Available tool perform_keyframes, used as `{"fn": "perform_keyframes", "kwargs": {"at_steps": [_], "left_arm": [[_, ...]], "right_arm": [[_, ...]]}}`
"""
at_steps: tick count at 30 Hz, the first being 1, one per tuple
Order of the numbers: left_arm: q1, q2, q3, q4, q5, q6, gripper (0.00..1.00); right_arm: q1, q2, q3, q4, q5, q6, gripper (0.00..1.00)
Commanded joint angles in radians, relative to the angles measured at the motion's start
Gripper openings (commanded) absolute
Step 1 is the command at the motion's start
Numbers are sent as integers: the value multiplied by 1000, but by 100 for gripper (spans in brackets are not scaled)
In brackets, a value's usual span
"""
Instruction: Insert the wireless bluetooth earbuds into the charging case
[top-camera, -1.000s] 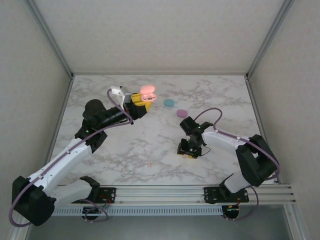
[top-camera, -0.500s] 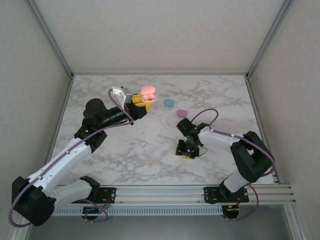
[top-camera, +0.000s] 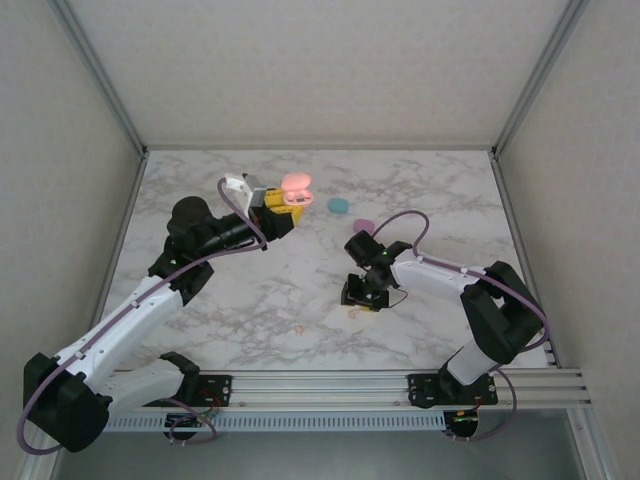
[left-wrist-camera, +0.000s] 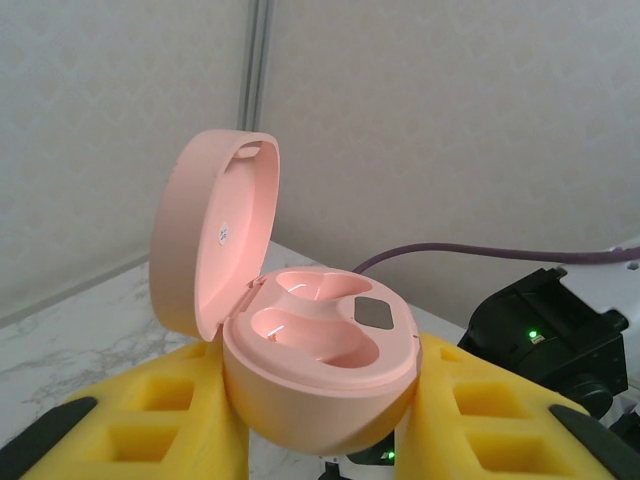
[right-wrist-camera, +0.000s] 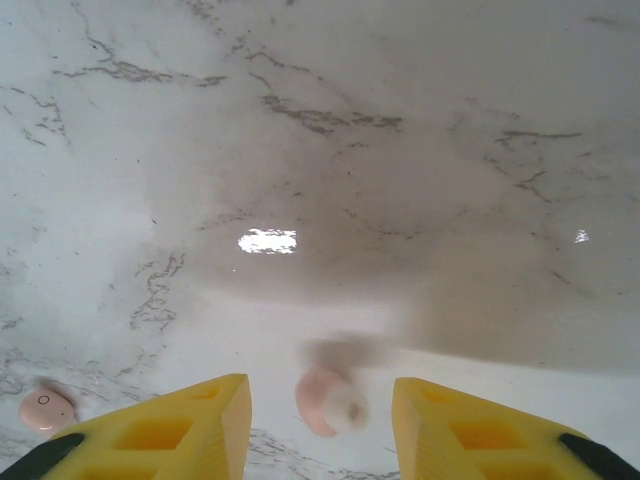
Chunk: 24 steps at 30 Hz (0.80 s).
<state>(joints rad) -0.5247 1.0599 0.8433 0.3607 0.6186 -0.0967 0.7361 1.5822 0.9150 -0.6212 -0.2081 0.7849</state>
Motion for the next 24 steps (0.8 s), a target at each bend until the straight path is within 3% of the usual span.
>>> {"fn": "perform_keyframes", "kwargs": {"at_steps": [1, 15, 24], "left_arm": [[-6, -19, 33, 3, -8, 17, 21], [-6, -34, 36, -17, -11, 26, 21], [-8, -43, 35, -23, -18, 24, 21]], "right_arm": [[6, 9, 46, -43, 33, -22, 43], [62, 155, 149, -138, 76, -108, 43], [68, 125, 112, -170, 21, -139, 43]]}}
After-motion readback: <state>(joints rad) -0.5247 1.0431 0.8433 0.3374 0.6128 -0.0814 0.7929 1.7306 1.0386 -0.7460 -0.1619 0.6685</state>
